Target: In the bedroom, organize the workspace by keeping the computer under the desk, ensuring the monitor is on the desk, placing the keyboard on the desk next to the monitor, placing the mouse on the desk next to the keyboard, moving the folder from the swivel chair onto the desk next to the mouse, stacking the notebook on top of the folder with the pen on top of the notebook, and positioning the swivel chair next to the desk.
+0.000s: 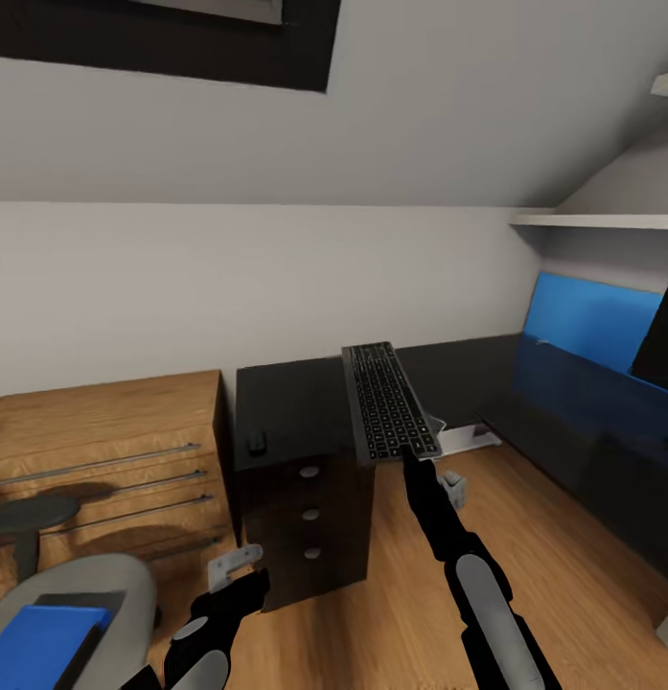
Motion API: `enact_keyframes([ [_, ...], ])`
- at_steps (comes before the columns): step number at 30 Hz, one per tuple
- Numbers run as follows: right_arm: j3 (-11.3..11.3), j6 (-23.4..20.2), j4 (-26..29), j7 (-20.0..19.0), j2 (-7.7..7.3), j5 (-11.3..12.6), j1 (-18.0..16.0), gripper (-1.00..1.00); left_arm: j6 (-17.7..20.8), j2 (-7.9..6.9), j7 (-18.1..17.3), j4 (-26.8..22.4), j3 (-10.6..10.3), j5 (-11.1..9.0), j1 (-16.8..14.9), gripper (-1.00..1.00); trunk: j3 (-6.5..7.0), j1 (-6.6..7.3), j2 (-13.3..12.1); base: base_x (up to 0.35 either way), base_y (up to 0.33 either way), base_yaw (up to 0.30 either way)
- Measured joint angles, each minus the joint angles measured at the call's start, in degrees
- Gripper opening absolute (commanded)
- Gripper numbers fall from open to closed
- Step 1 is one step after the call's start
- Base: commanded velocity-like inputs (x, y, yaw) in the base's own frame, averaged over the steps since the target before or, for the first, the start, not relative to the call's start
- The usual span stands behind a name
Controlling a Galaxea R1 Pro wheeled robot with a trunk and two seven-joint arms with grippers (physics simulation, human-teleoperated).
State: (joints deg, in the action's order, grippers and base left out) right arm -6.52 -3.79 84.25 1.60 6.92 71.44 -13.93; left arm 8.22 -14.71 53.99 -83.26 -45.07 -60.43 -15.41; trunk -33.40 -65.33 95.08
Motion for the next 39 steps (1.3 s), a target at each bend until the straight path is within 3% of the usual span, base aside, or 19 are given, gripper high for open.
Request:
enact_keyframes([
  [12,-0.01,0.00,-0.03,0.01,0.00,-0.01,0.00,-1.00,0.02,0.00,-0.01,0.04,-0.02,-0.07,0.00,1.00,-0.33,-0.01,0.00,-0.078,0.000,-0.256],
  [24,-0.01,0.00,-0.03,0.01,0.00,-0.01,0.00,-1.00,0.03,0.04,-0.10,1.01,-0.02,-0.12,0.00,1.00,-0.67,-0.02,0.00,-0.254,0.051,-0.256],
  [39,0.01,0.08,-0.03,0.01,0.00,-0.01,0.00,-1.00,0.05,0.01,-0.35,1.02,-0.02,-0.20,0.00,1.00,-1.17,0.00,0.00,-0.020,0.004,-0.256],
])
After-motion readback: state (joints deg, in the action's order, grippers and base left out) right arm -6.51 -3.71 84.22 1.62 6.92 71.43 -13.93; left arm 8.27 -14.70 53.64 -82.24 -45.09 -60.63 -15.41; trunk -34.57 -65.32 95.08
